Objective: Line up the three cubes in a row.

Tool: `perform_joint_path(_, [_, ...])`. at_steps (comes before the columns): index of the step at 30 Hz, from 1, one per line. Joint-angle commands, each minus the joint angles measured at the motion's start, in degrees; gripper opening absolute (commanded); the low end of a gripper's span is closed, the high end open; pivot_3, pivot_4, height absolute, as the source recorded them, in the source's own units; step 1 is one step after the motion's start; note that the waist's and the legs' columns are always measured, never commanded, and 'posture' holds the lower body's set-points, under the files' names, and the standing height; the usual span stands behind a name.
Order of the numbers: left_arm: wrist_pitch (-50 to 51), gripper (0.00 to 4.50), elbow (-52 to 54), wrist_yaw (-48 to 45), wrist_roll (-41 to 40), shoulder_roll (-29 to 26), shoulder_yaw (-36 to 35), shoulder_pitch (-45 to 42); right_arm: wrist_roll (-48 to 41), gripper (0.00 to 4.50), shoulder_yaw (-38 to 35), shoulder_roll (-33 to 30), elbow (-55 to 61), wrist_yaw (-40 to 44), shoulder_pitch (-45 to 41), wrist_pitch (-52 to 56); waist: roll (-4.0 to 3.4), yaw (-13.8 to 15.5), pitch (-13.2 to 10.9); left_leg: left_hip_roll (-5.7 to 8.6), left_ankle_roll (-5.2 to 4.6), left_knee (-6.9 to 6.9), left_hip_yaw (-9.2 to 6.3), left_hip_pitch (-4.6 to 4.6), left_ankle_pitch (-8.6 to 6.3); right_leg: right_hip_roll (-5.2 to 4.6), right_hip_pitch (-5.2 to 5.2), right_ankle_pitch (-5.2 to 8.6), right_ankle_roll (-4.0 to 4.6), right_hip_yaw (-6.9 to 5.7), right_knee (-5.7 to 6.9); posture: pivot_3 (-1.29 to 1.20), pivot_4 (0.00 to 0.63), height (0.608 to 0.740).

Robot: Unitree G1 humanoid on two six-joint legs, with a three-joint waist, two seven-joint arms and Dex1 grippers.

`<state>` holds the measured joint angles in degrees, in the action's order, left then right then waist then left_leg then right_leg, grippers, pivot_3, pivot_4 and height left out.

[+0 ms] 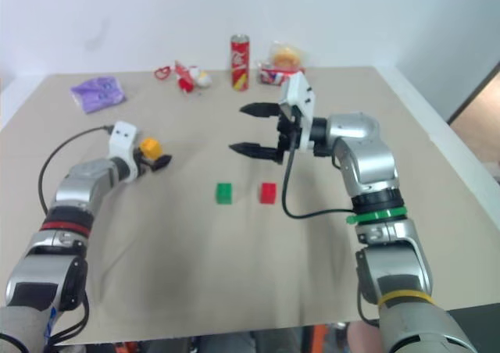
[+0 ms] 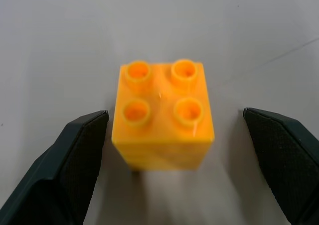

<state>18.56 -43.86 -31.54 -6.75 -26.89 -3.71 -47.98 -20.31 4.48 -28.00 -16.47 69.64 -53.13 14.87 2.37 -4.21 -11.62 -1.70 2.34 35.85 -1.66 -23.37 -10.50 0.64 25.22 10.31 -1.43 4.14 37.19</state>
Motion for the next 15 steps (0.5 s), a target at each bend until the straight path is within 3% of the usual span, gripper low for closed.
perform_joint_path(1, [-1.28, 4.47, -1.72, 0.62, 0.57, -0.07, -0.45, -2.24, -0.37, 4.5, -1.37, -0.58, 1.29, -0.14, -0.77, -0.66, 0.0, 0.0, 0.0, 0.0, 0.0, -0.02, 0.0, 0.0, 0.0, 0.0, 0.01, 0.01, 0.02, 0.0, 0.0, 0.0, 0.15, 0.74])
perform_joint_path(15, [0.2, 4.47, -0.18, -0.87, 0.45, -0.22, -0.08, -2.63, -0.3, 4.5, -1.39, -0.59, 1.0, -0.1, -0.95, -0.62, 0.0, 0.0, 0.0, 0.01, 0.01, -0.05, -0.01, -0.02, 0.0, -0.01, 0.02, 0.03, 0.04, 0.0, -0.01, 0.0, 0.15, 0.74])
